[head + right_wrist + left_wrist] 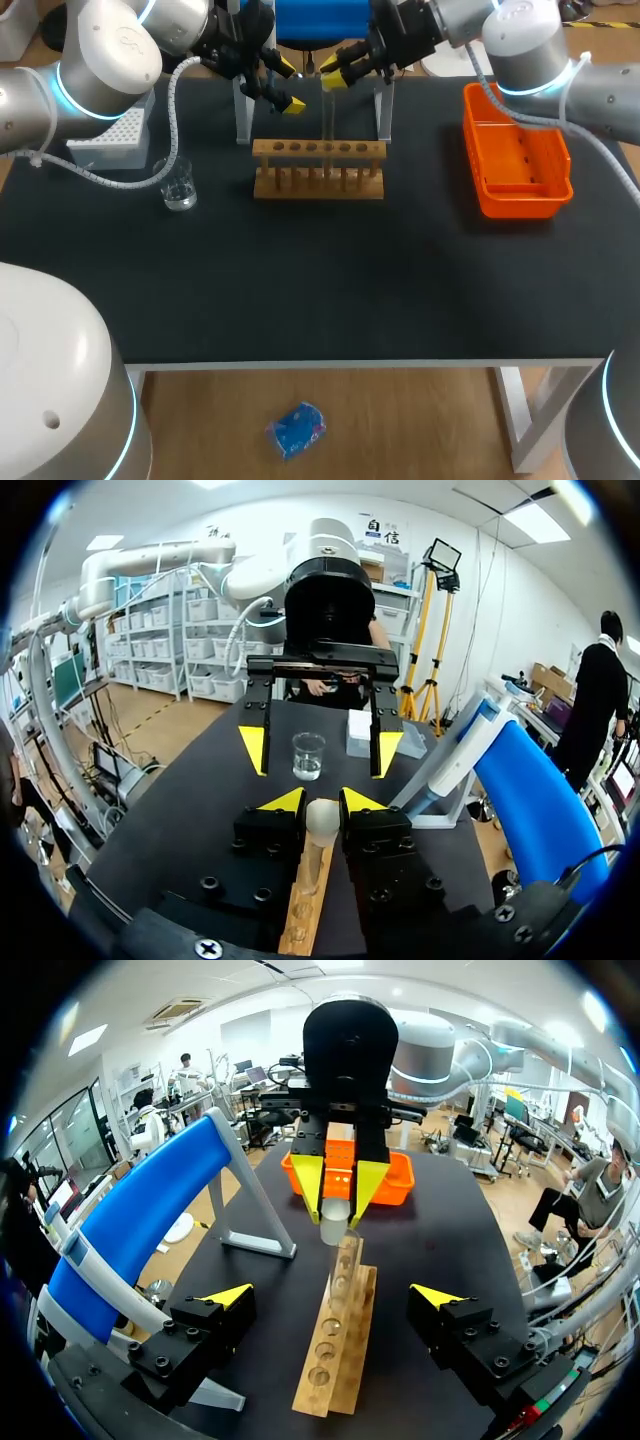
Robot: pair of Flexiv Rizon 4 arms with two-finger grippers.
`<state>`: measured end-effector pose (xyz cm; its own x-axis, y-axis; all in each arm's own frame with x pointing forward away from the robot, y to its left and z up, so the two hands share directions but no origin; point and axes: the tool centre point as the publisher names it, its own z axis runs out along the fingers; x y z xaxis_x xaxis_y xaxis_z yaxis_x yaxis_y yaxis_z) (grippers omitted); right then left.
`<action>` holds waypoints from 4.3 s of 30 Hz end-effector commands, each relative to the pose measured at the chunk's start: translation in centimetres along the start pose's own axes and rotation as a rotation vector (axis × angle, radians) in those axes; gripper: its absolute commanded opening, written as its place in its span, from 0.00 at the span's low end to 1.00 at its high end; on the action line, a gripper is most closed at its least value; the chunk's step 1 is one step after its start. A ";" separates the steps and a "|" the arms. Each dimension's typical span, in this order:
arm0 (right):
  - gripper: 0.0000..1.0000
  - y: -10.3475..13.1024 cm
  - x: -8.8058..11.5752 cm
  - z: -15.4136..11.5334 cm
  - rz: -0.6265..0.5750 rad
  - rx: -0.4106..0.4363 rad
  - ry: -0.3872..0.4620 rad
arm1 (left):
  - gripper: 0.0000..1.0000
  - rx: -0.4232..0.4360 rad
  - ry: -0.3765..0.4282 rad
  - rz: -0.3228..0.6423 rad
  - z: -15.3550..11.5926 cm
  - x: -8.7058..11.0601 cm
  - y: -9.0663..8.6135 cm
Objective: Invert the test tube, pick up the pipette, mount the tip to pipette, aspirate from beaker and dispense into the tube, eject the tip, return the pipette, and cap with the stopper.
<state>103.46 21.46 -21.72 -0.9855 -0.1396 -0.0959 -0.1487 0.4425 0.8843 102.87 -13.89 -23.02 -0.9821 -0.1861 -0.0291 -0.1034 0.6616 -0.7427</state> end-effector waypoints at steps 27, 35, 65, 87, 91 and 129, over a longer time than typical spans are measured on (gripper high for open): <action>0.00 -0.3 0.5 0.1 0.010 0.002 0.006 | 1.00 0.001 0.002 0.001 0.1 -0.1 0.0; 0.00 -0.4 0.9 0.1 0.012 0.000 0.006 | 1.00 0.001 0.002 0.001 0.1 -0.1 0.0; 0.00 -1.0 1.2 0.1 0.025 -0.004 0.007 | 1.00 0.001 0.002 0.001 0.1 -0.1 0.0; 0.00 -1.5 1.1 0.2 0.038 0.012 0.013 | 1.00 0.001 0.002 0.001 0.1 -0.1 0.0; 0.00 -1.7 1.1 0.4 0.042 0.019 0.018 | 1.00 0.001 0.002 0.001 0.1 -0.1 0.0; 0.00 -4.2 2.0 1.5 0.074 0.055 0.036 | 1.00 0.001 0.002 0.001 0.1 -0.1 0.0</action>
<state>102.09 20.96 -24.24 -0.9909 -0.1339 -0.0143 -0.0798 0.4981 0.8635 102.87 -13.89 -23.02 -0.9821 -0.1861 -0.0290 -0.1034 0.6616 -0.7427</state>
